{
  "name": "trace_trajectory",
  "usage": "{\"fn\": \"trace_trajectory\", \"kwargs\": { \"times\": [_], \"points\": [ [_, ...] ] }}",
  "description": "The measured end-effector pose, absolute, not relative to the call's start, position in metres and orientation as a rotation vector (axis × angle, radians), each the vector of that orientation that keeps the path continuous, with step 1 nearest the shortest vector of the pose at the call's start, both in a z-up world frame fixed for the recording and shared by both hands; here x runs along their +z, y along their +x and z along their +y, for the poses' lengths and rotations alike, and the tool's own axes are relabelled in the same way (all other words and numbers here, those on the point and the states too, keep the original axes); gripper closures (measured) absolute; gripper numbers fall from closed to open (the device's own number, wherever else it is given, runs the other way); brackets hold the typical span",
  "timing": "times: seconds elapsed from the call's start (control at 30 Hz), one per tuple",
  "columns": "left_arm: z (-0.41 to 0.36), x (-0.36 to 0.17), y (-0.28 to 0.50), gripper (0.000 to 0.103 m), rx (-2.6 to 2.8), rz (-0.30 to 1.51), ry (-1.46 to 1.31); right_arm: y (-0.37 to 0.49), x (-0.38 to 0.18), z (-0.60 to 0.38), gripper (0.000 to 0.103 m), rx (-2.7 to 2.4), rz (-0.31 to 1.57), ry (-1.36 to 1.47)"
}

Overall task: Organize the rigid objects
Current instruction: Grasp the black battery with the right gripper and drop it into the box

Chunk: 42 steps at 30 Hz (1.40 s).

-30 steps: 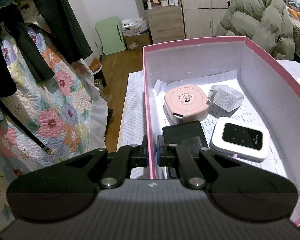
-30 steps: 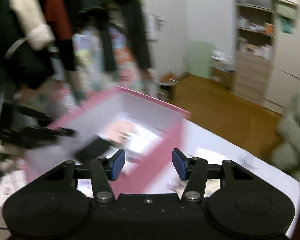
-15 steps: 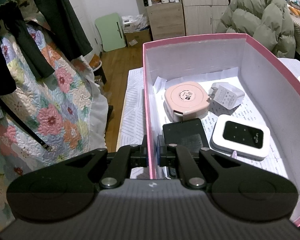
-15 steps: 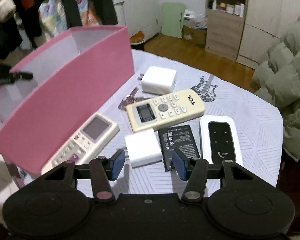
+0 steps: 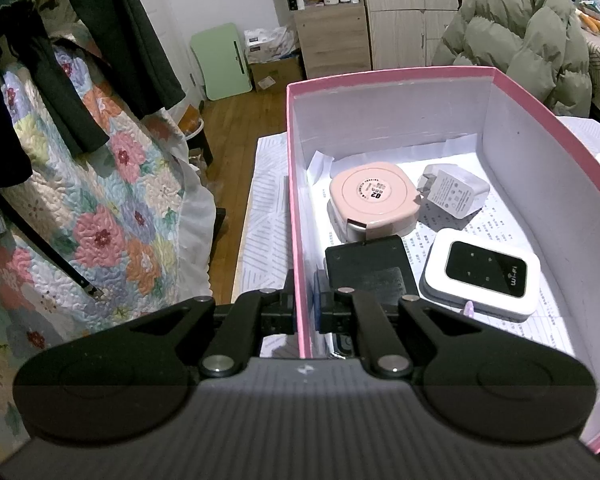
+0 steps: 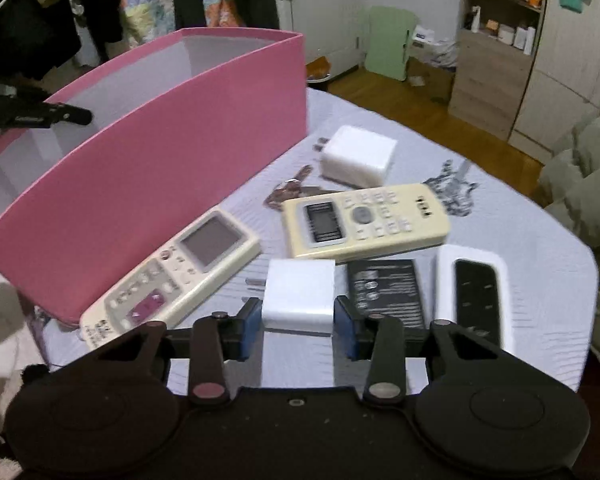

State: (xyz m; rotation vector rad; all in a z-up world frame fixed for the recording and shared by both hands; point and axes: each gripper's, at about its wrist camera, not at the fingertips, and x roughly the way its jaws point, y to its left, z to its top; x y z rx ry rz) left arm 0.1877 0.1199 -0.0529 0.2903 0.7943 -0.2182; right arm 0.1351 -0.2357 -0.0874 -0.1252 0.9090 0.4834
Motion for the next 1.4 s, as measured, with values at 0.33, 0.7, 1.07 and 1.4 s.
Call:
{"fn": "trace_trajectory", "kwargs": {
  "times": [0.33, 0.7, 1.07, 1.4],
  "points": [
    [0.123, -0.053, 0.19, 0.097, -0.219, 0.798, 0.29, 0.146, -0.08, -0.264, 0.059, 0.42, 0.881, -0.085],
    [0.125, -0.056, 0.19, 0.097, -0.219, 0.804, 0.288, 0.179, -0.104, -0.272, 0.049, 0.41, 0.934, -0.145],
    [0.123, -0.054, 0.19, 0.097, -0.22, 0.81, 0.289, 0.15, -0.072, -0.267, 0.049, 0.33, 0.841, -0.051],
    [0.12, -0.052, 0.191, 0.097, -0.218, 0.814, 0.29, 0.145, 0.007, -0.207, 0.049, 0.599, 0.611, 0.001]
  ]
}}
